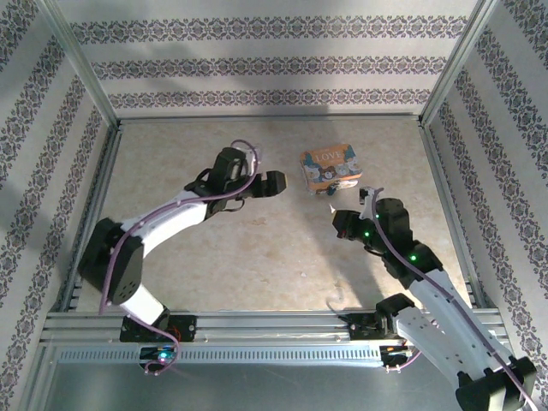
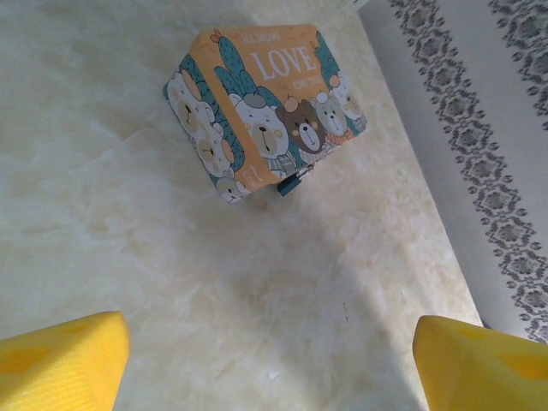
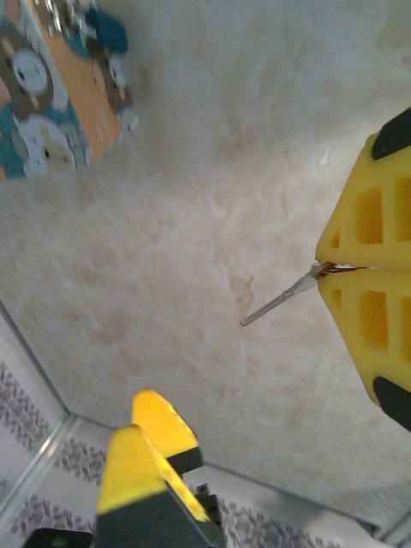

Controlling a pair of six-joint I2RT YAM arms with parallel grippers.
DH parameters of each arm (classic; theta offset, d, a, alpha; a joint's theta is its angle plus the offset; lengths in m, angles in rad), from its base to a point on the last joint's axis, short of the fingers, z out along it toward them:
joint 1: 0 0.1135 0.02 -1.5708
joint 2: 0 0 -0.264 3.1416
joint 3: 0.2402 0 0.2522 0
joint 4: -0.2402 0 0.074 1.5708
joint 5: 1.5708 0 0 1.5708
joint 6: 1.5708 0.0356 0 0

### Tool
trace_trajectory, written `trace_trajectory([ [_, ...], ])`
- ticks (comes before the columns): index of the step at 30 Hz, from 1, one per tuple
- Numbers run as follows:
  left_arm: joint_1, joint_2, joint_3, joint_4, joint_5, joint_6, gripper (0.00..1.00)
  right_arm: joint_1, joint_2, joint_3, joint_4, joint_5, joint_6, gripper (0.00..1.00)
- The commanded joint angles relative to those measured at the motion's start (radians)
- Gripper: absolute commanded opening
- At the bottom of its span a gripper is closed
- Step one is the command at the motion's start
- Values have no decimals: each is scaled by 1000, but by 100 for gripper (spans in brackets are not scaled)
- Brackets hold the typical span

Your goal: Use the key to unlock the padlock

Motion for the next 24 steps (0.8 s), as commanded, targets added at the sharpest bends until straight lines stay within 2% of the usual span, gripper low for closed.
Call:
trace_trajectory([
  [1,-32,108,100,-52,-10,-43,88,-15,-51,-2,-112,99,-30,0],
  [11,-64,449,382,-10,74,-116,88,-27,-92,-12,-147,92,-36,0],
  [20,-63,650,612,-68,81,-142,87,-30,-102,-26,-149,89,-29,0],
  [24,-63,693,658,-100,69,-143,86,-32,-102,-23,-151,90,-31,0],
])
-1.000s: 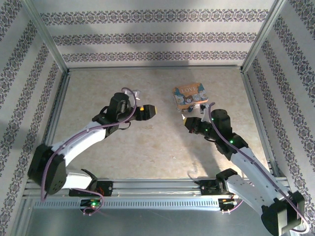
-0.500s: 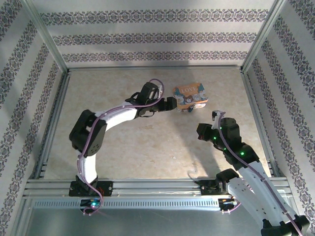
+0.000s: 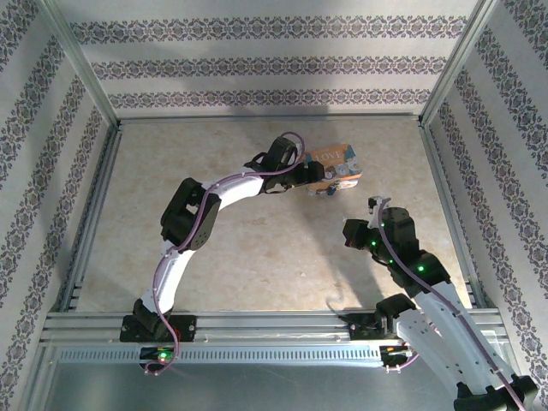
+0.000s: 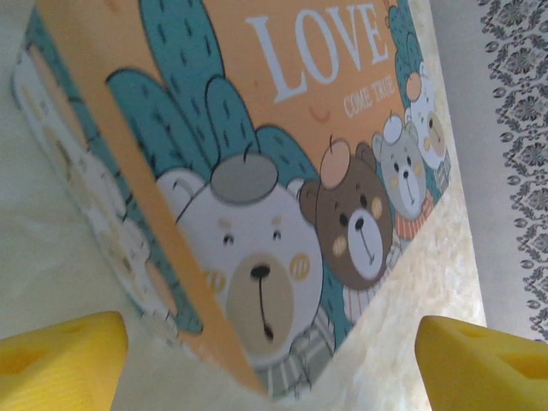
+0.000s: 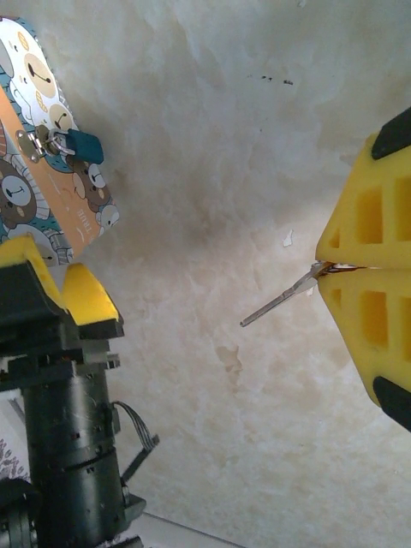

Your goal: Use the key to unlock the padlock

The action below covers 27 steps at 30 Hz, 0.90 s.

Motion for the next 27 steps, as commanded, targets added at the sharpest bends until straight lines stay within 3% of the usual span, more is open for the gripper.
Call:
trace_trajectory([
  [1,-5,26,42,-71,-4,-10,86,-13,-9,-3,-9,16,-10,0],
  [10,3,29,18,-148,-29,40,82,-18,3,2,-8,16,-17,0],
  [27,122,-161,-364,-30,-55,43,78,-24,19,17,-6,6,-21,0],
])
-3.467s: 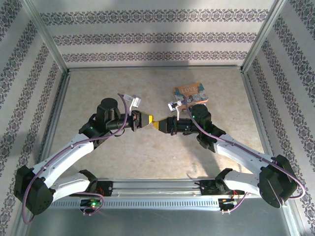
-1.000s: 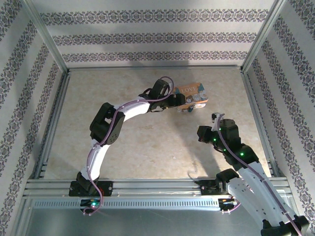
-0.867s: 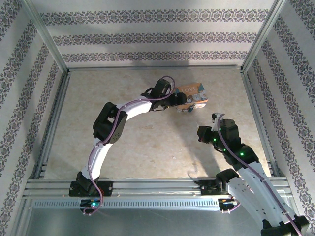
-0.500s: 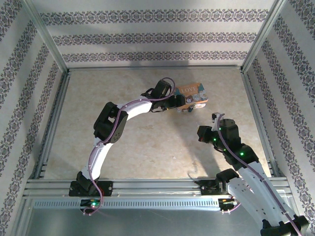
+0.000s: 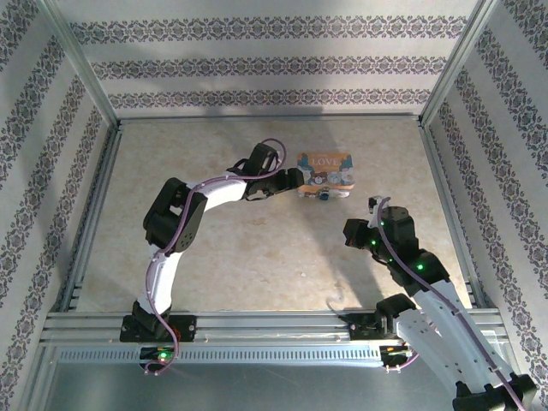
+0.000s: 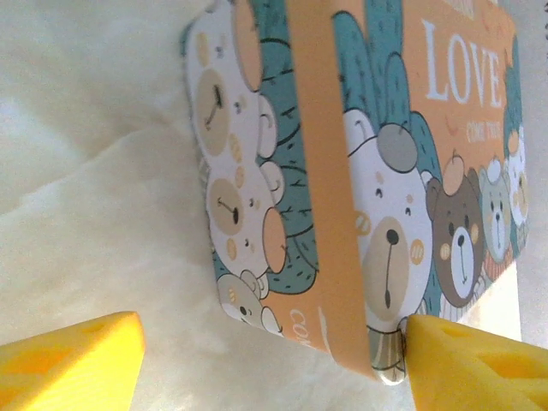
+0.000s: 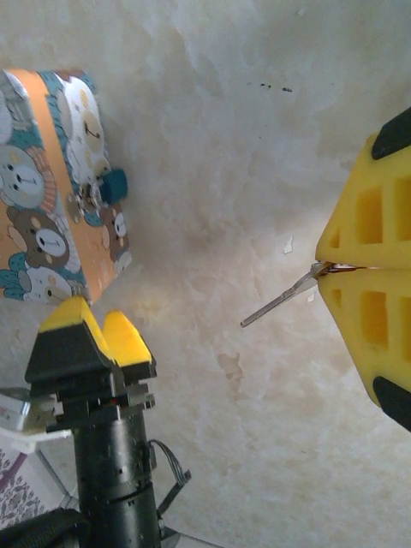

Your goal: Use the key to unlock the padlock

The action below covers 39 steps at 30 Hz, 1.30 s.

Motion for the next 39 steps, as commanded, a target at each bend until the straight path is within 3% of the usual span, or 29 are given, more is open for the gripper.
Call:
trace_trajectory([
  [1,48,-14,-93,-64,-55,30,78,-12,4,17,-5,5,-16,0],
  [9,110,-86,-172,-45,-50,39,78,-14,40,27,6,-37,-21,0],
  [16,110,-174,-202,-40,-35,93,78,-16,54,26,17,-55,-18,0],
  [27,-24,-345,-189,-91,-80,243,71,-20,52,34,19,-49,-12,0],
  [33,-90,-265,-56,-111,17,264,68,-20,55,35,21,-51,-7,0],
  [39,-106,-127,100,-190,22,288,67,-19,42,34,11,-52,0,0],
])
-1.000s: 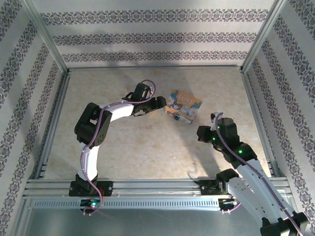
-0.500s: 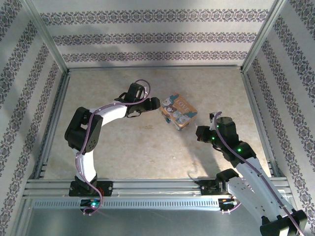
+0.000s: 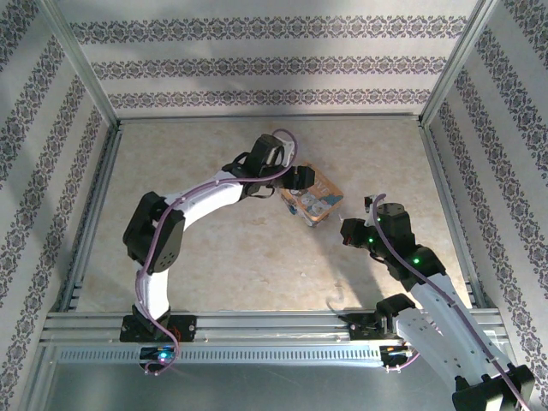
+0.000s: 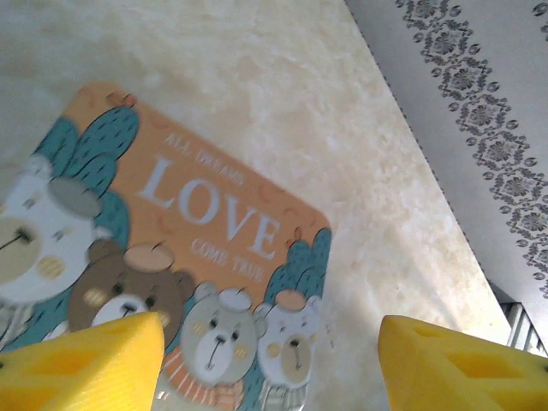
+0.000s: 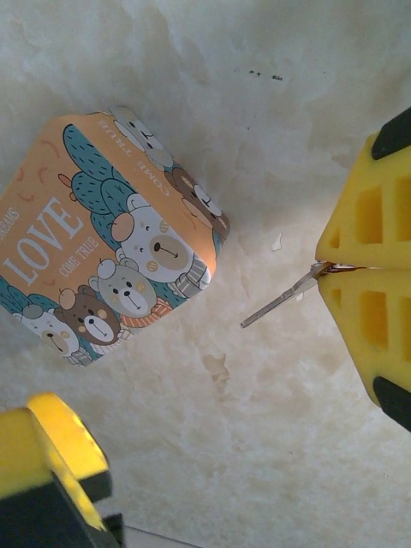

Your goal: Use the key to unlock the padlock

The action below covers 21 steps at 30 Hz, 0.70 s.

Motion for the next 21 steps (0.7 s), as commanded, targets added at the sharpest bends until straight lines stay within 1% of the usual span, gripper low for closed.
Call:
trace_trajectory([
  [1,-5,76,71,-100,15,47,67,-13,-17,28,1,-13,3,0],
  [6,-5,169,186,-195,-10,94,67,-13,-30,23,-8,-7,5,0],
  [10,1,188,212,-264,-60,118,67,-13,-33,26,-17,-7,2,0],
  [16,26,118,66,-212,-71,96,68,-13,-19,23,-14,-16,-2,0],
  [21,53,23,-105,-155,-95,64,69,-13,12,23,7,-45,-3,0],
])
